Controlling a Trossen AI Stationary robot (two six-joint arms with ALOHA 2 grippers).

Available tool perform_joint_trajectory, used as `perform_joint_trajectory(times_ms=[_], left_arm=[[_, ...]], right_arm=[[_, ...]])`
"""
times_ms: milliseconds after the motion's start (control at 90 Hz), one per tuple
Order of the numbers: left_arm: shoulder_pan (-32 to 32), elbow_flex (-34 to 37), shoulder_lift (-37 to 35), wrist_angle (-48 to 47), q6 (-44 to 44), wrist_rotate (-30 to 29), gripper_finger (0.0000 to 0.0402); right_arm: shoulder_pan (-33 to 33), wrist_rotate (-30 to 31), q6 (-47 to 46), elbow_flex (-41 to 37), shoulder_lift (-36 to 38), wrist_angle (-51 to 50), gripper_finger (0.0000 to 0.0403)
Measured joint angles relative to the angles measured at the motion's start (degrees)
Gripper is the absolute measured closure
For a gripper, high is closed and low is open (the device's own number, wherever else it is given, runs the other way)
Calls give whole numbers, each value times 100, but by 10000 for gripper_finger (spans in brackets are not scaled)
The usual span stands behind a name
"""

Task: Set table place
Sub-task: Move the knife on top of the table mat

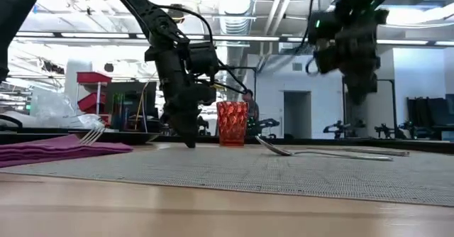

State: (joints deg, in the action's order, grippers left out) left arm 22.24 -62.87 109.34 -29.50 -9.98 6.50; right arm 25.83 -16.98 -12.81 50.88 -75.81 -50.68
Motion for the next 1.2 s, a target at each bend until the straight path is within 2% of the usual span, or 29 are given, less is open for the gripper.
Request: perform_joint_trajectory(times_ms=[356, 644, 711, 800, 978, 1111, 1200], left_arm=[[-91, 13, 0, 90, -382, 125, 402], [-140, 13, 1, 181, -439, 173, 402], [-148, 9, 22, 249, -442, 240, 402], [-153, 11, 22, 256, -470, 239, 402], [-151, 11, 22, 265, -546, 239, 402], [-149, 11, 22, 265, -549, 232, 402], [-149, 11, 22, 271, -582, 232, 402]], right_arm=[[700, 319, -660, -1220, -348, 1860, 403], [784, 184, -642, -1290, -909, 2056, 403], [663, 105, -645, -1338, -942, 2015, 403], [353, -339, -749, -1418, -868, 1804, 403], [-722, -943, -1152, -1566, -26, 1392, 403], [-1363, -928, -1806, -1625, 496, 1282, 403], [-1676, -410, -2328, -1605, 766, 1165, 403]])
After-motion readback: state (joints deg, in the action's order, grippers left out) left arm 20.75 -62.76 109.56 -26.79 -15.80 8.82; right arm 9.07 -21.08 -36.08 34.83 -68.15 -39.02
